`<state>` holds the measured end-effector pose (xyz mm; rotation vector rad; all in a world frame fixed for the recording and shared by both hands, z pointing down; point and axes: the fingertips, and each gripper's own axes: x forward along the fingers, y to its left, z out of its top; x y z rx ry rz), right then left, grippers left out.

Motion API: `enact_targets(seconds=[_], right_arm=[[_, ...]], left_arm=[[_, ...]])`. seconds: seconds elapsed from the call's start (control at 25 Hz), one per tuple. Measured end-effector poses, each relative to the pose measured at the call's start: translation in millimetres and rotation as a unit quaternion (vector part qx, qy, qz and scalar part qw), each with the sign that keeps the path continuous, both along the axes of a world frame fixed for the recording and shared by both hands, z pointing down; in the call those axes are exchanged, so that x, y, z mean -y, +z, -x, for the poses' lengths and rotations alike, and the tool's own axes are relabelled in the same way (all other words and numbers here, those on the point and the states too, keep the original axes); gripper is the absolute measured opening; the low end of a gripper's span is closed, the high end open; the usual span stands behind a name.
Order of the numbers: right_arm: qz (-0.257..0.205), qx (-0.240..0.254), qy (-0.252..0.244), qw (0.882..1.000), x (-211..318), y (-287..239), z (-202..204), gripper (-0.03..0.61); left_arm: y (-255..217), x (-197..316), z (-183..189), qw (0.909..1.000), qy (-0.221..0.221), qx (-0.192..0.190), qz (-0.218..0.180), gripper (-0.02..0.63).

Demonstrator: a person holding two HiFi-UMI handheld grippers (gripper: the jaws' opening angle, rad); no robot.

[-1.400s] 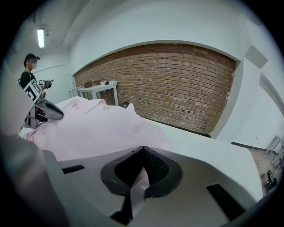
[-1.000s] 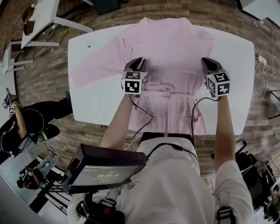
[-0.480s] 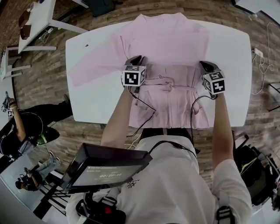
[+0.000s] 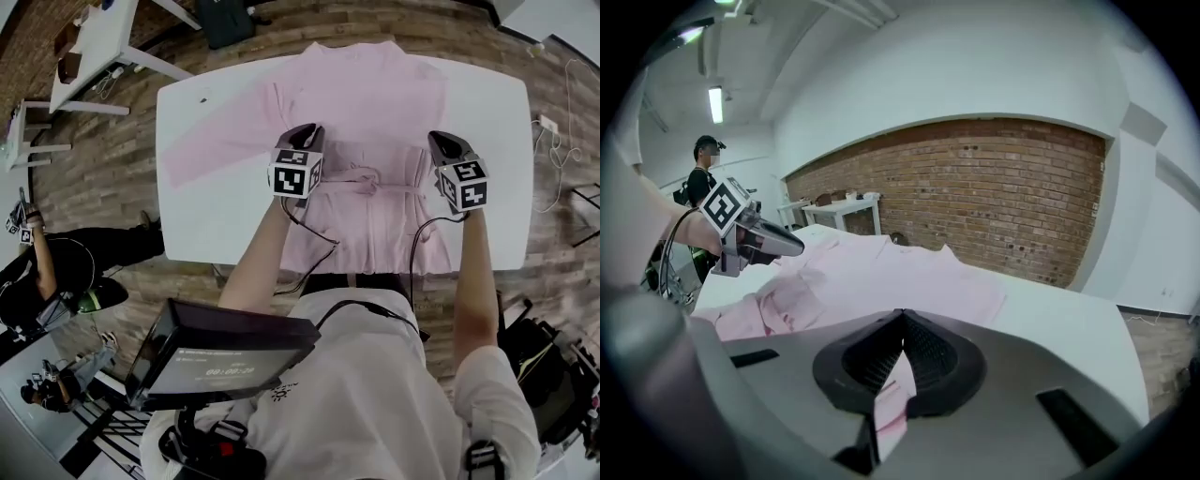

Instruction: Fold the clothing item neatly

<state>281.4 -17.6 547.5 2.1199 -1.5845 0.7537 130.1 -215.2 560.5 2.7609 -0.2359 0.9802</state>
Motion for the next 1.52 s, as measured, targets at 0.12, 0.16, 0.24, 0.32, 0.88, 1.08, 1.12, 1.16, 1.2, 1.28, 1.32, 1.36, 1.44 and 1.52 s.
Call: enact_targets(seconds=[0.12,0.16,0.24,0.32,0.88,1.08,1.12,1.16,1.2,1.28,1.32,1.36,1.44,1.52], right_arm=[[-0.035,-0.009,0.001,0.999,4.0,-33.0,14.3,0.005],[-0.051,-0.007,0.001,0.999,5.2,-46.5,21.2,0.005],[-0.08,-0.007,0.001,0.997,7.0,-74.2,35.2,0.005],[-0.097,-0.017,-0.005,0.995,8.9,-98.8,48.4,0.005],[-0.15,-0.059,-0.076,0.984,53.9,-174.5,136.6,0.005],[-0.146,-0.046,-0.142,0.978,97.9,-164.4,166.0,0.004],[-0.145,-0.042,-0.156,0.976,108.0,-161.2,171.8,0.003],[-0.145,-0.036,-0.17,0.974,117.7,-157.1,177.2,0.004],[-0.144,-0.03,-0.185,0.972,126.7,-152.2,182.2,0.005],[-0.142,-0.018,-0.215,0.966,140.5,-142.0,191.6,0.005],[-0.142,-0.014,-0.23,0.963,145.7,-138.2,196.3,0.005],[-0.143,-0.01,-0.245,0.959,150.8,-136.1,201.9,0.005],[-0.148,-0.004,-0.279,0.949,162.9,-137.1,217.9,0.005],[-0.159,0.005,-0.313,0.936,175.6,-142.5,237.9,0.005]], left_arm=[[-31.1,-9.9,2.6,0.9993,0.016,-0.028,-0.017,0.003],[-41.4,-14.6,5.6,0.9989,0.021,-0.037,-0.018,0.003],[-62.6,-23.8,14.1,0.9979,0.03,-0.056,-0.013,0.003],[-83.1,-30.2,25.0,0.9968,0.033,-0.073,-0.005,0.002],[-130.7,-32.1,118.2,0.9919,0.017,-0.126,0.003,0.002],[-121.5,-4.9,143.9,0.9914,-0.047,-0.122,-0.009,0.002],[-119.9,2.2,148.9,0.9907,-0.061,-0.121,-0.011,0.002],[-118.2,8.8,154.1,0.9899,-0.076,-0.119,-0.014,0.002],[-116.9,14.3,159.9,0.9888,-0.092,-0.116,-0.018,0.002],[-115.8,21.3,173.3,0.9855,-0.128,-0.109,-0.026,0.002],[-116.1,23.3,180.4,0.983,-0.147,-0.107,-0.028,0.002],[-117.1,25.3,187.8,0.9801,-0.165,-0.106,-0.03,0.002],[-120.2,30.5,206.8,0.9725,-0.205,-0.106,-0.032,0.002],[-123.5,36.8,230.9,0.9612,-0.252,-0.106,-0.037,0.002]])
